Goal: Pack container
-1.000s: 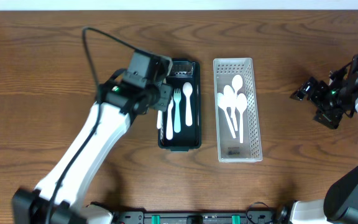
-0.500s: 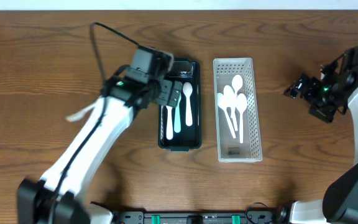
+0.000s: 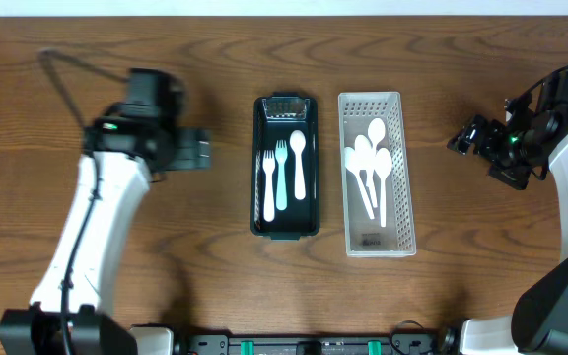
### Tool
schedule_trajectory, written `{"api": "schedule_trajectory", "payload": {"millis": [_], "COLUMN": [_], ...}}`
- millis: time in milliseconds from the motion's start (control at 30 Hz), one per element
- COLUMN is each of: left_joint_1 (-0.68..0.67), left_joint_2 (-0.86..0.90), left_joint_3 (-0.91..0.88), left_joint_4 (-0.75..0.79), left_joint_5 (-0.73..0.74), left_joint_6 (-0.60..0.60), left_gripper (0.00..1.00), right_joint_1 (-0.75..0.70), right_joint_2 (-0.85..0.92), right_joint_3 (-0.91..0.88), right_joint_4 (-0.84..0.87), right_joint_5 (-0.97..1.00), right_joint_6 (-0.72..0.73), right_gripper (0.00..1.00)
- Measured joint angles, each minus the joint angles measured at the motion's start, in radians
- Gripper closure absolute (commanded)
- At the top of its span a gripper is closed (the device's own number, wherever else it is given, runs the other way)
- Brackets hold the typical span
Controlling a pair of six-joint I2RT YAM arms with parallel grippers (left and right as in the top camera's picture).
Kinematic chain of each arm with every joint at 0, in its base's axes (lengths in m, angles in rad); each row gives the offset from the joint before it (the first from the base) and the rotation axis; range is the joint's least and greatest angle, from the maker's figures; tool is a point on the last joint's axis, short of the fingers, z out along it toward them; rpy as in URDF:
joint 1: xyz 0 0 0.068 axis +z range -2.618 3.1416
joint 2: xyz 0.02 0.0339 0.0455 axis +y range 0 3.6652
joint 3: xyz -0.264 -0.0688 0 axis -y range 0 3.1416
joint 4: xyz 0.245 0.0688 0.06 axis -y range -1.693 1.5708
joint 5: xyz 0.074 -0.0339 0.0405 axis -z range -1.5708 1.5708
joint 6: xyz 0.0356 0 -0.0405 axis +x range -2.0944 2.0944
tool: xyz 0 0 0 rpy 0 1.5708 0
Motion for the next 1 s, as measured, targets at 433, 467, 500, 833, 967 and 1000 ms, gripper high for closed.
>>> {"api": "schedule_trajectory", "payload": {"millis": [433, 467, 500, 833, 967, 1000], "left_joint_1": [0.371, 0.373, 0.375, 0.376, 0.376, 0.376], "left_joint_2": [0.178, 0.188, 0.204, 0.293, 0.310, 0.317], "left_joint_3": [0.000, 0.000, 0.000, 0.000, 0.000, 0.000], "left_joint_4": [0.159, 0.140, 0.121, 0.163, 0.186, 0.196], "left_joint_5": [0.361, 0.348, 0.330, 0.240, 0.227, 0.225], "left_joint_6": [-0.385, -0.446, -0.523, -1.042, -1.186, -1.215], "left_gripper": [0.08, 0.08, 0.08, 0.11, 0.11, 0.11], "right_joint_1": [0.000, 0.000, 0.000, 0.008, 0.031, 0.038], "right_joint_2": [0.000, 0.000, 0.000, 0.000, 0.000, 0.000], "right_joint_3": [0.000, 0.000, 0.000, 0.000, 0.000, 0.000], "right_joint_4": [-0.004, -0.005, -0.007, -0.019, -0.027, -0.028], "right_joint_5": [0.000, 0.000, 0.000, 0.000, 0.000, 0.000], "right_joint_6": [-0.003, -0.002, -0.002, 0.001, 0.002, 0.002], "right_gripper": [0.01, 0.01, 0.01, 0.01, 0.01, 0.01]}}
